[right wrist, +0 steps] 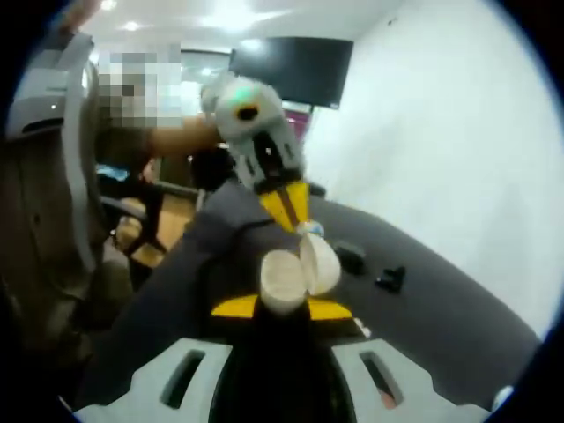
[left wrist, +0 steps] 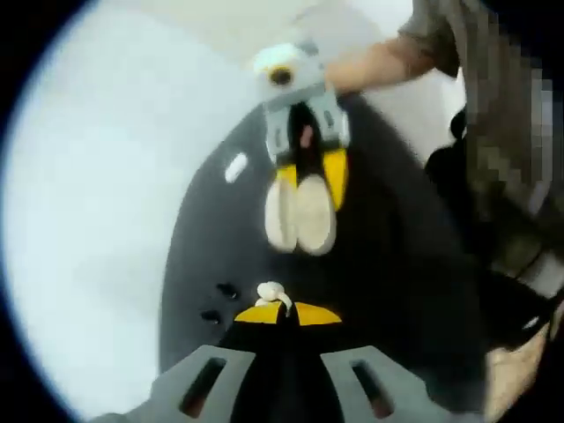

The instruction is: Pick up three earphones and place each one into its charging case using tactile feedback, ensure that each earphone is properly inserted and securely positioned inside the case.

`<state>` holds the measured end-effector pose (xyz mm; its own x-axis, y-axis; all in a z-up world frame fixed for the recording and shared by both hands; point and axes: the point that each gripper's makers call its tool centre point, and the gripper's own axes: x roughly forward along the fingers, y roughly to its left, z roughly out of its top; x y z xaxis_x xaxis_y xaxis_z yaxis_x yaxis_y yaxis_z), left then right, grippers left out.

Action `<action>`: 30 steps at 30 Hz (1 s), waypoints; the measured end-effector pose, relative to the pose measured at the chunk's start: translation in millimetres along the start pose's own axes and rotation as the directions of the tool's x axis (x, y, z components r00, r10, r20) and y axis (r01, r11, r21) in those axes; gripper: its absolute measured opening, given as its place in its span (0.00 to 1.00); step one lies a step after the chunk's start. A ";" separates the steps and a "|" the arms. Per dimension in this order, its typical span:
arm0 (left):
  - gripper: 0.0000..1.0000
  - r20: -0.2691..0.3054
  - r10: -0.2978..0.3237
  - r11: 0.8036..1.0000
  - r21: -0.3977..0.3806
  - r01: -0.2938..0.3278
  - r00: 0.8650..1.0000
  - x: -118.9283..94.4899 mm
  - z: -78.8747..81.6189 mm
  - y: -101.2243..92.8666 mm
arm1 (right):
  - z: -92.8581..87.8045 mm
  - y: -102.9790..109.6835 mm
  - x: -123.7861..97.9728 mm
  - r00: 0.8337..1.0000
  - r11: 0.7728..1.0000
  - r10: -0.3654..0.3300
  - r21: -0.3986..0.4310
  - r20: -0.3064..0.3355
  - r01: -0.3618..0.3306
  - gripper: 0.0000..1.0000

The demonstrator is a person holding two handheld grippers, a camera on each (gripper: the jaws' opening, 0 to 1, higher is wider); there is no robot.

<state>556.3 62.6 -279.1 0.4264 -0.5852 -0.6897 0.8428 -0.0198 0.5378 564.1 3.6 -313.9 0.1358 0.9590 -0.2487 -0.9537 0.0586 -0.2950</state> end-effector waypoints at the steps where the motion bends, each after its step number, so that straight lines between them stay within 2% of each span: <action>1: 0.02 0.029 -0.065 0.998 -0.022 0.065 0.997 -5.7 12.9 -5.2 | 0.0 0.0 0.0 1.000 1.000 0.000 0.000 0.000 0.000 0.20; 3: 0.02 0.072 -0.122 0.992 -0.034 0.125 0.990 -7.9 32.1 -7.9 | 0.0 0.0 0.0 1.000 1.000 -0.001 0.000 -0.001 0.001 0.20; 6: 0.02 0.064 -0.175 0.983 -0.043 0.178 0.982 -2.5 44.5 -9.7 | 0.0 -0.1 -0.1 1.000 1.000 -0.002 -0.001 -0.001 0.002 0.20; 8: 0.02 0.043 -0.243 0.966 -0.076 0.246 0.969 4.7 47.6 -16.3 | 0.0 -0.1 -0.2 1.000 1.000 -0.002 0.000 -0.001 0.002 0.20; 9: 0.02 0.016 -0.302 0.945 -0.124 0.301 0.953 8.4 45.8 -21.8 | 0.0 -0.2 -0.2 1.000 1.000 -0.002 0.001 -0.001 0.002 0.20; 11: 0.02 -0.019 -0.358 0.922 -0.169 0.350 0.934 14.1 42.8 -24.7 | 0.1 -0.3 -0.3 1.000 1.000 -0.002 -0.001 0.000 0.002 0.20; 13: 0.02 -0.055 -0.377 0.906 -0.228 0.356 0.924 20.1 38.2 -19.1 | 0.1 -0.4 -0.4 1.000 1.000 -0.002 -0.001 0.000 0.002 0.20; 15: 0.02 -0.063 -0.431 0.869 -0.298 0.395 0.900 20.5 37.2 -19.4 | 0.2 -0.5 -0.4 1.000 1.000 -0.002 -0.003 0.000 0.002 0.20; 17: 0.02 -0.061 -0.454 0.849 -0.332 0.411 0.889 23.3 41.3 -14.0 | 0.3 -0.7 -0.4 1.000 1.000 -0.002 -0.003 0.001 0.002 0.20; 18: 0.02 -0.065 -0.488 0.827 -0.355 0.437 0.870 21.5 42.4 -17.1 | 0.3 -0.7 -0.4 1.000 1.000 -0.002 -0.003 0.001 0.002 0.20; 19: 0.02 -0.065 -0.510 0.811 -0.367 0.455 0.858 21.1 44.1 -18.7 | 0.4 -0.7 -0.4 1.000 1.000 -0.002 -0.004 0.001 0.002 0.20; 20: 0.02 -0.070 -0.517 0.801 -0.391 0.453 0.853 22.4 44.6 -17.7 | 0.4 -0.8 -0.4 1.000 1.000 -0.002 -0.004 0.001 0.002 0.20; 21: 0.02 -0.098 -0.520 0.802 -0.396 0.446 0.848 22.9 42.1 -18.4 | 0.4 -0.8 -0.3 1.000 1.000 -0.002 -0.004 0.001 0.002 0.20; 23: 0.02 -0.146 -0.503 0.824 -0.380 0.421 0.852 26.1 37.2 -16.7 | 0.6 -0.7 -0.2 1.000 1.000 -0.003 -0.005 0.001 0.003 0.20; 24: 0.02 -0.154 -0.506 0.821 -0.388 0.419 0.849 27.1 36.8 -19.0 | 0.7 -0.7 -0.1 1.000 1.000 -0.003 -0.005 0.001 0.003 0.20; 26: 0.02 -0.147 -0.547 0.794 -0.402 0.456 0.824 24.4 37.9 -27.7 | 1.0 -0.5 0.1 1.000 1.000 -0.003 -0.006 0.001 0.003 0.20; 29: 0.02 -0.131 -0.557 0.782 -0.414 0.465 0.820 24.5 41.5 -28.6 | 1.4 0.0 0.6 1.000 1.000 -0.003 -0.006 0.000 0.003 0.20; 30: 0.02 -0.127 -0.554 0.783 -0.415 0.463 0.823 25.3 42.1 -28.2 | 1.5 0.1 0.6 1.000 1.000 -0.004 -0.007 0.000 0.004 0.20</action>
<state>529.5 14.2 -291.4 -0.0739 -0.3674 -0.9271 0.9938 0.0501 -0.0990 563.6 4.6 -312.7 0.1393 0.9588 -0.2475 -0.9513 0.0602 -0.3022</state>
